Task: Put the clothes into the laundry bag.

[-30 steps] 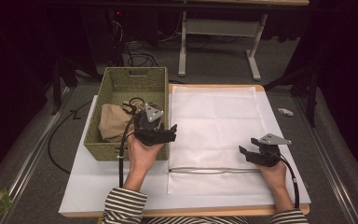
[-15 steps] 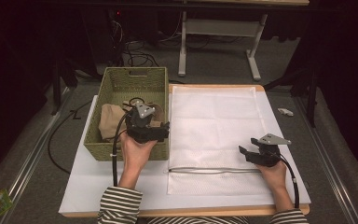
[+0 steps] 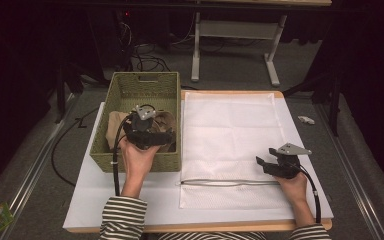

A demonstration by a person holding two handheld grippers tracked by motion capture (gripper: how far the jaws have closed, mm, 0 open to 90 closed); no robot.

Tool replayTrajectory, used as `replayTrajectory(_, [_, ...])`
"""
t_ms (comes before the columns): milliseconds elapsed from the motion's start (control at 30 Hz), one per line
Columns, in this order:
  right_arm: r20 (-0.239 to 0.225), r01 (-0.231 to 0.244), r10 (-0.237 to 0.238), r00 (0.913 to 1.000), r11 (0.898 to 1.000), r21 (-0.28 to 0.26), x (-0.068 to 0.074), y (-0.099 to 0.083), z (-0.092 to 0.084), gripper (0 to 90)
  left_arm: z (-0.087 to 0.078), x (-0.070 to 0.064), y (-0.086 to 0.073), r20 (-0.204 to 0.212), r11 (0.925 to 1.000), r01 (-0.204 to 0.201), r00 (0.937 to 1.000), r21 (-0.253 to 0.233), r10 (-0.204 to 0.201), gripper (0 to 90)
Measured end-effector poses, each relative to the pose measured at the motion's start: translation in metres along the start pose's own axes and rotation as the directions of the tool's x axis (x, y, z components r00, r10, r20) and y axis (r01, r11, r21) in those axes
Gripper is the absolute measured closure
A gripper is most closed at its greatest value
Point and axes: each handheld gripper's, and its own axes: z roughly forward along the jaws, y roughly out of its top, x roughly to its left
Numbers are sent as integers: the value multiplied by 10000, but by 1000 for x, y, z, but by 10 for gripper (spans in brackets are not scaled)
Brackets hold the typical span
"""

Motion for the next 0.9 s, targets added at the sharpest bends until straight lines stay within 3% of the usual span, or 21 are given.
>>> replayTrajectory(200, [12,-16,16,10000,10000,17,0,0,0,337,1,8,-1,-265,9995,226,9994,232,-220,3])
replayTrajectory(300, [17,42,-42,10000,10000,17,0,0,0,336,-4,16,-1,-488,9991,425,9979,83,-420,0])
replayTrajectory(633, [36,64,-64,10000,10000,66,1,0,0,336,-1,34,-4,-643,9949,955,9936,326,-933,0])
replayTrajectory(800, [33,100,-100,9999,9999,76,0,0,1,336,10,44,-4,-559,9880,1335,9900,774,-1294,0])
replayTrajectory(900, [33,90,-90,10000,9999,90,0,0,1,336,17,50,0,-284,9801,1720,9850,990,-1700,0])
